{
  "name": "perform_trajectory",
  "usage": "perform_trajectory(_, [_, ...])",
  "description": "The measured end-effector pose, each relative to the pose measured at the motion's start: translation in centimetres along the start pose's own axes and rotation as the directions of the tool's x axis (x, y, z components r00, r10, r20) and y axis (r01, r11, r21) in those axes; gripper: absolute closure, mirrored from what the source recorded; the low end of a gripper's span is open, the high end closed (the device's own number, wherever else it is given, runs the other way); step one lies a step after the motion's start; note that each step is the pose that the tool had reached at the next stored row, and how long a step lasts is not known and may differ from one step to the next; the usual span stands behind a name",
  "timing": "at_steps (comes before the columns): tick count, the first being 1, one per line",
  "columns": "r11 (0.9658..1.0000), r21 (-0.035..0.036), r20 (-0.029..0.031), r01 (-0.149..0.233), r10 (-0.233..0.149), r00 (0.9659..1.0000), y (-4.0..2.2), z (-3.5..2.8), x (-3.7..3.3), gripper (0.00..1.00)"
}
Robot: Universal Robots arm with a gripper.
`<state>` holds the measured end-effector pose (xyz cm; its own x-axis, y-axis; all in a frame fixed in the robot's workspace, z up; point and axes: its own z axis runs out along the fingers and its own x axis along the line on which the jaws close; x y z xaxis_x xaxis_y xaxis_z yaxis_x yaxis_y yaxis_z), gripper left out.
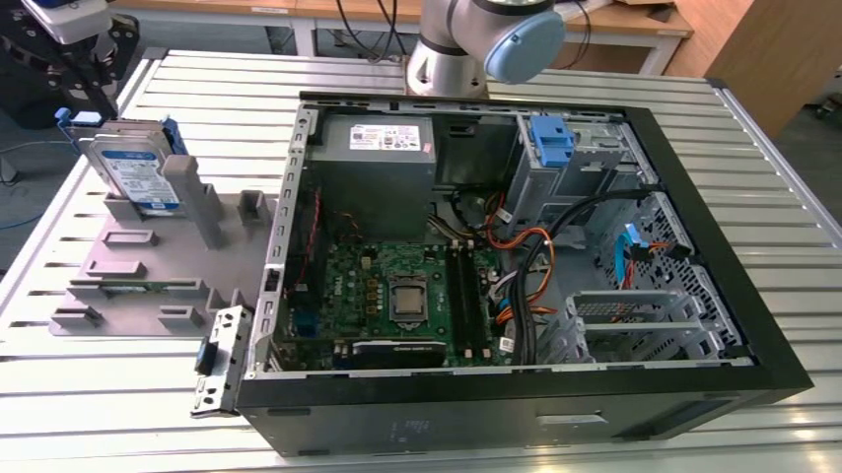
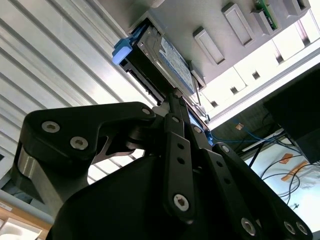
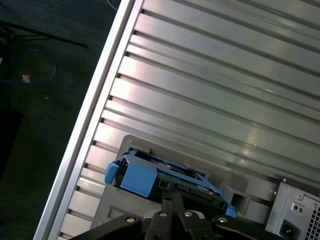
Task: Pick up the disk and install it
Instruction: 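Pick up the disk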
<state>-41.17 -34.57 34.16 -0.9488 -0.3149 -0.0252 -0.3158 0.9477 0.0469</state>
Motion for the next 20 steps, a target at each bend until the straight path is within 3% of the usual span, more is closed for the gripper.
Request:
perform_trajectory(6, [1.0,-0.0002,-0.0002,0.006,-0.006,1.0,0.0,0.0,0.0,0.89])
perform_trajectory(12, [0.9987,-0.0014,-0.0023,0.052,-0.052,0.9987,0.0,0.01,0.0,0.89])
perform_trajectory(20, [0.9922,-0.0036,-0.0056,0.125,-0.125,0.9921,0.0,0.04,0.0,0.89])
